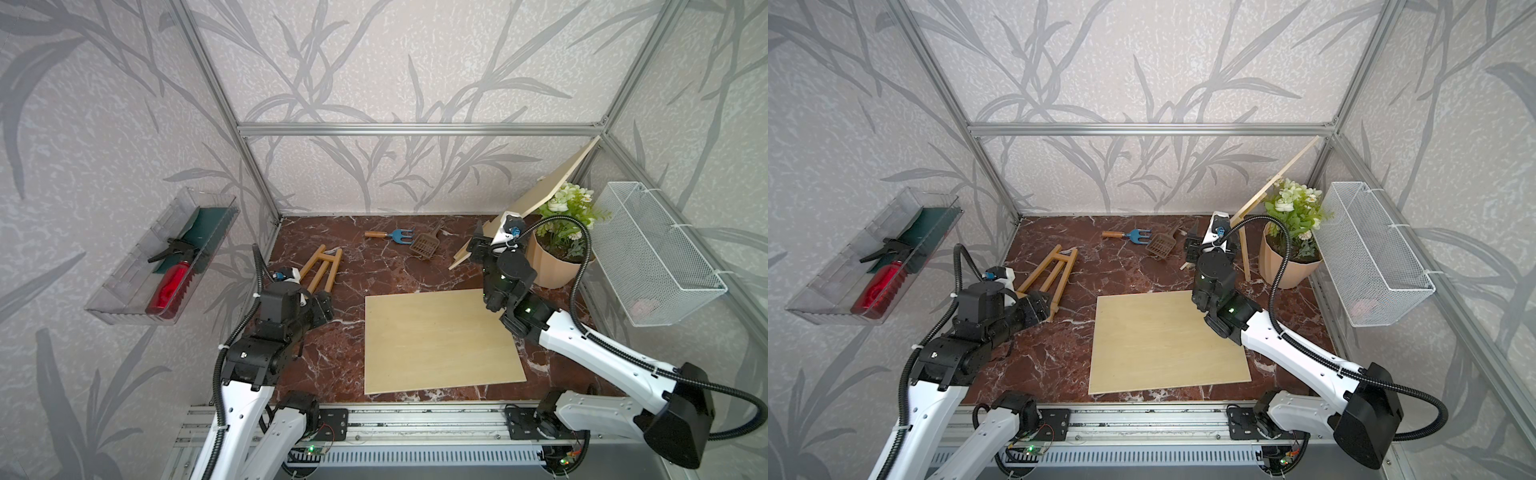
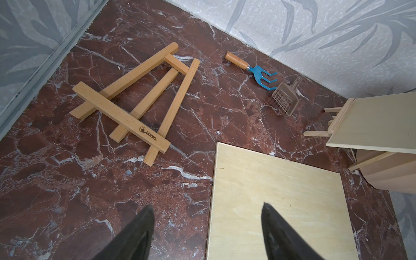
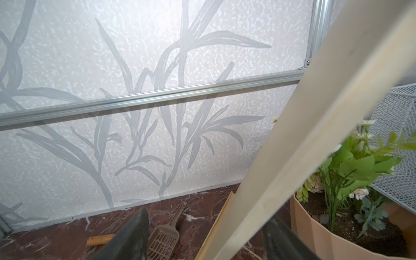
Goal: Disassemble the easel
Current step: Pick up the drawing board from the easel.
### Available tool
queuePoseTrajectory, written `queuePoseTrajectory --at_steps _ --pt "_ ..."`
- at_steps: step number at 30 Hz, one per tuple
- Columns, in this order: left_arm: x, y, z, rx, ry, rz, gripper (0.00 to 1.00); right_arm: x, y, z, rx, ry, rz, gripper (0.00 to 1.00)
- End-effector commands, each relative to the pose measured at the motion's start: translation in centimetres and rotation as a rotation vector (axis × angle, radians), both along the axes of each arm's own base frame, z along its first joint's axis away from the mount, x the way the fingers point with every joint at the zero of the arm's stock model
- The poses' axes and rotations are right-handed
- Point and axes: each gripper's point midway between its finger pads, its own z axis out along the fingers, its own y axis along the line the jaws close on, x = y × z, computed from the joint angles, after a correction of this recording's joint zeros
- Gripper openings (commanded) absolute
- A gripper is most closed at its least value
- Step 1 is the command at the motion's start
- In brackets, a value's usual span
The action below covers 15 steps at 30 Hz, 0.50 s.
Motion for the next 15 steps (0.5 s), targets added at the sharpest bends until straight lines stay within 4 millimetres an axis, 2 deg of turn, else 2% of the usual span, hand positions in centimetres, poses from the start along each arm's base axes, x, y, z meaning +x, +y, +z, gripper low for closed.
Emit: queuePoseTrajectory --at_steps 1,15 --pt "0.0 -0.4 -0.4 -0.004 0.005 -0.024 0.74 -0.4 -1.7 2.1 0.057 -0.09 -0.102 0.75" --pt "0.2 -1.0 -0.6 -0.014 0.008 -0.047 0.74 0.7 -2.4 0.8 0.117 -0.079 -0.258 0.79"
